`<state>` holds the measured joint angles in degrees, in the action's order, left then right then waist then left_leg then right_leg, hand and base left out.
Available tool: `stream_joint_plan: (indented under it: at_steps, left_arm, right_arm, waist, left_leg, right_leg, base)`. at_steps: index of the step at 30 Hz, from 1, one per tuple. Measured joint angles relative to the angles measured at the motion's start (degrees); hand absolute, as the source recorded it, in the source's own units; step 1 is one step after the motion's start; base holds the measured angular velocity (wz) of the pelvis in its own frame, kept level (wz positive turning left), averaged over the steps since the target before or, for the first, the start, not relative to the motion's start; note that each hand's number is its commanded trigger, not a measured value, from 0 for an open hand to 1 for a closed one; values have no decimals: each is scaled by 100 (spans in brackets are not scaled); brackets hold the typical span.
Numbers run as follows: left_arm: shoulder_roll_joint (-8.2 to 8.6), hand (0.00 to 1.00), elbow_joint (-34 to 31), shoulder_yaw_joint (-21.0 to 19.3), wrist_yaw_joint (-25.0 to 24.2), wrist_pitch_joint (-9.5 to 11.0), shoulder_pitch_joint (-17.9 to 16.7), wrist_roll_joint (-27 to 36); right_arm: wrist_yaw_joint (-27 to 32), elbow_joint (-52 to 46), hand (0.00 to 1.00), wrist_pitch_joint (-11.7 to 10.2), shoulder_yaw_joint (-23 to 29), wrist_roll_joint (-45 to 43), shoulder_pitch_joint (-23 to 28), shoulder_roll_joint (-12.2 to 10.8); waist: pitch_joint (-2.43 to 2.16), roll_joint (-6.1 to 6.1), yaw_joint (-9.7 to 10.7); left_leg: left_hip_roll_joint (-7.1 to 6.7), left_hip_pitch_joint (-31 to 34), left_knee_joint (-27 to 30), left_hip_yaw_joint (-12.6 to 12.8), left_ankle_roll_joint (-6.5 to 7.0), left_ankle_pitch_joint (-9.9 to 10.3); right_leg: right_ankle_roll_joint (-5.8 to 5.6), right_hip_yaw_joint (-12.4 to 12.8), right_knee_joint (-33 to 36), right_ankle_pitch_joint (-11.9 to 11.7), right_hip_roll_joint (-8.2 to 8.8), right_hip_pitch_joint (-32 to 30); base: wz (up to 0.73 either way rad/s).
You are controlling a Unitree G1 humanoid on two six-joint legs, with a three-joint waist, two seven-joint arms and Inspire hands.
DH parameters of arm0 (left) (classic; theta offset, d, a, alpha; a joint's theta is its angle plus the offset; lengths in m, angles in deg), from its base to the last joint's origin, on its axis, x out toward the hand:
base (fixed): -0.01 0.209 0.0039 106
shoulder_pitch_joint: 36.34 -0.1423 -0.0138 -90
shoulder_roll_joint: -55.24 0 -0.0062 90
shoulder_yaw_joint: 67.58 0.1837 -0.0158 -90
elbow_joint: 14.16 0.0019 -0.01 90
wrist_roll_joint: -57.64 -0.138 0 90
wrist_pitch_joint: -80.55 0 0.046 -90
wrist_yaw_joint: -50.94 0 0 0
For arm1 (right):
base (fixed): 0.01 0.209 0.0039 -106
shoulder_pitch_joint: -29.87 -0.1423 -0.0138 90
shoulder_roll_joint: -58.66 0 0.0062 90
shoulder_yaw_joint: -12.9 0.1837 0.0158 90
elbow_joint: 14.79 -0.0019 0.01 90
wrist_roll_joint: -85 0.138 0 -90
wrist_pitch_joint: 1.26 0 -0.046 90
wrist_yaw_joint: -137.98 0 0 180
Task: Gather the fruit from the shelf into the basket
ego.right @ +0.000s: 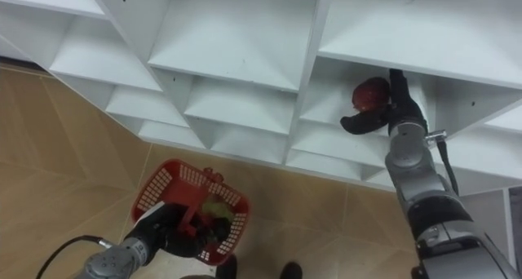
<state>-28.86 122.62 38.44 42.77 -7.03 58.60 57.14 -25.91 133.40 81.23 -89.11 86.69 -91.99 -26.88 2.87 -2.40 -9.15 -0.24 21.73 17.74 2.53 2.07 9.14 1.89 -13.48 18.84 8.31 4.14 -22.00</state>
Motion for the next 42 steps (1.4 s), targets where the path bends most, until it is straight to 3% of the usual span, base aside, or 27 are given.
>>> stream_joint_plan:
  at_steps: [28, 42]
  left_arm:
    - [5, 100, -17, 4, -5, 2, 55, 81]
    - [25, 100, 20, 221, -102, 10, 11, 372]
  right_arm:
    - [43, 36, 100, -20, 89, -4, -2, -37]
    - [-352, -320, 100, -4, -265, -420, 225, -73]
  waist:
    - [-18, 32, 61]
    - [-45, 76, 113]
  left_leg:
    - [11, -43, -28, 57, -1, 1]
    - [23, -343, -51, 85, -3, 0]
  right_leg:
    - [3, 66, 2, -4, -19, -1]
    - [7, 84, -16, -13, -35, 290]
  base:
    - [-1]
    - [0]
